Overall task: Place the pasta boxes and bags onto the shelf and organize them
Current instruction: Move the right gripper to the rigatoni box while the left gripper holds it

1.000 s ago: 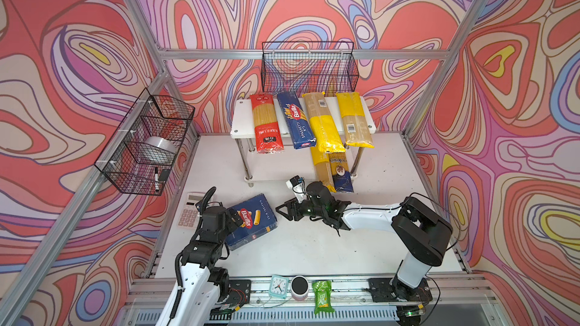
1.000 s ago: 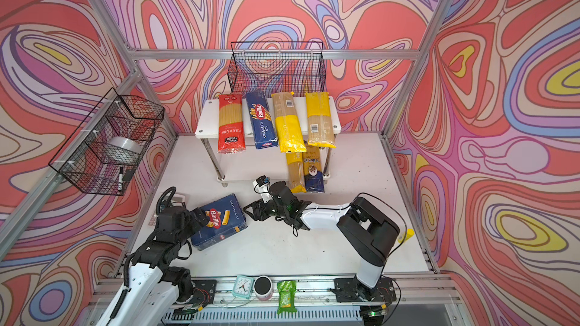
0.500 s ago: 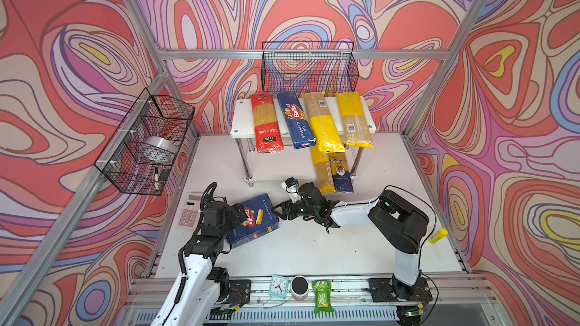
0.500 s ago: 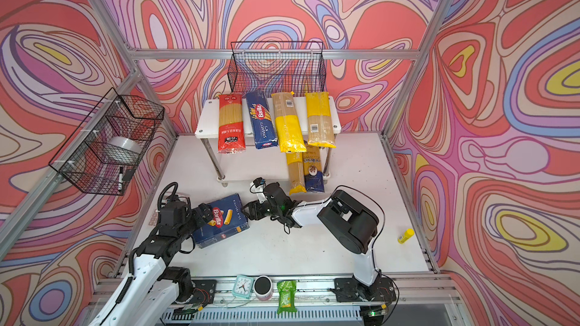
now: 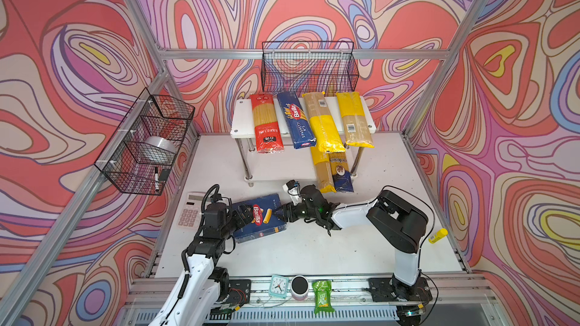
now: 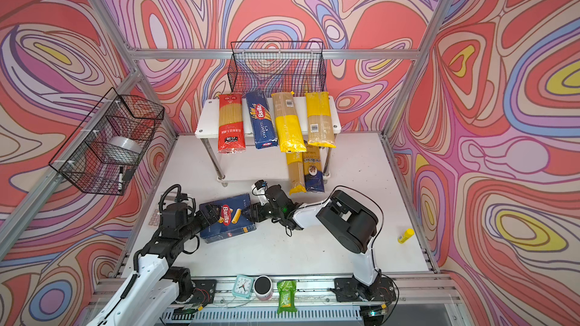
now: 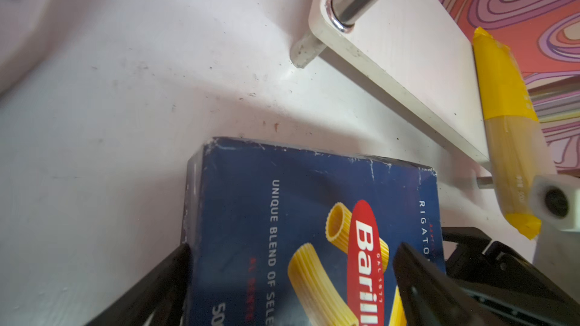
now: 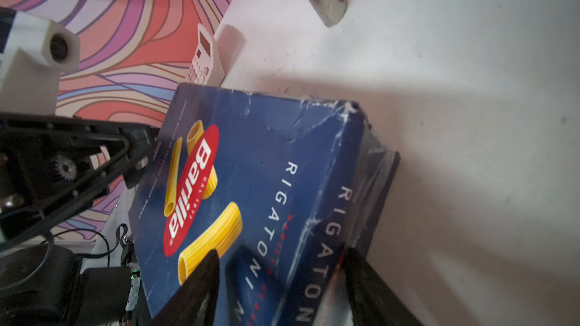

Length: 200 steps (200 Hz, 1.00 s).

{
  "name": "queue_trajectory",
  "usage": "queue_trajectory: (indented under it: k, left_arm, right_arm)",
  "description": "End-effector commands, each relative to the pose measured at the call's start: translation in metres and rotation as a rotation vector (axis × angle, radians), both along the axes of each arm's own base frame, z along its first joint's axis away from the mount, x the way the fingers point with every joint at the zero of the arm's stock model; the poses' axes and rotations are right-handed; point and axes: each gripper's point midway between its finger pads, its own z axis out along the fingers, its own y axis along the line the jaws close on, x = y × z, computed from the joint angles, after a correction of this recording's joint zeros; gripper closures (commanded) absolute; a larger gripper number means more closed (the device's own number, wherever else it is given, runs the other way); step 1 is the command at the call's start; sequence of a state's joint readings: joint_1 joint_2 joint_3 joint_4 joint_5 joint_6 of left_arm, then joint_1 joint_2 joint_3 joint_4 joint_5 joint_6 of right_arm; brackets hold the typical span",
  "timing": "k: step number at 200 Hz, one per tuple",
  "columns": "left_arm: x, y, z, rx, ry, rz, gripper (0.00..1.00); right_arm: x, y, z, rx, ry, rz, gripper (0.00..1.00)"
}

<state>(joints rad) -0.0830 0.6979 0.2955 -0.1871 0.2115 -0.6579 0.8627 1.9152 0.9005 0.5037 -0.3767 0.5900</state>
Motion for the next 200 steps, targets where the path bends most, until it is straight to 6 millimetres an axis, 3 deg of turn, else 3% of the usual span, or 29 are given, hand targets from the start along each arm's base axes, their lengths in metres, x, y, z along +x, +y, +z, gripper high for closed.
queue_trajectory:
  k: [1, 17, 76, 79, 96, 132, 166, 187, 200]
  left_arm:
    - [0.008, -0.031, 0.023, -0.107, -0.106, -0.15, 0.0]
    - [0.006, -0.038, 0.027, -0.123, -0.115, -0.194, 0.0]
    - [-0.029, -0.005, -0.005, 0.016, 0.048, -0.067, 0.0]
    - [-0.03, -0.004, -0.006, 0.019, 0.048, -0.063, 0.0]
    - [-0.036, -0.001, -0.01, 0.03, 0.053, -0.051, 0.0]
    - [-0.031, -0.015, -0.005, -0.023, 0.01, -0.108, 0.0]
    - [-0.031, -0.033, -0.006, -0.101, 0.022, -0.188, 0.0]
    - [-0.033, -0.034, -0.008, -0.112, 0.01, -0.191, 0.0]
    - [-0.03, -0.038, 0.0, -0.125, -0.033, -0.212, 0.0]
  right_arm:
    - [-0.009, -0.007, 0.02, 0.024, -0.009, -0.007, 0.36]
    - [-0.012, -0.012, 0.02, 0.039, 0.017, -0.03, 0.36]
    - [-0.02, -0.035, -0.002, -0.021, 0.083, -0.103, 0.36]
    - [-0.019, -0.035, 0.007, -0.003, 0.074, -0.108, 0.36]
    - [-0.021, -0.039, 0.01, -0.007, 0.077, -0.121, 0.36]
    - [-0.025, -0.031, 0.013, -0.021, 0.069, -0.082, 0.38]
    - [-0.033, -0.027, 0.001, -0.055, 0.082, -0.059, 0.39]
    - [-0.036, -0.028, -0.002, -0.065, 0.079, -0.058, 0.41]
    - [-0.038, -0.026, -0.003, -0.065, 0.08, -0.052, 0.41]
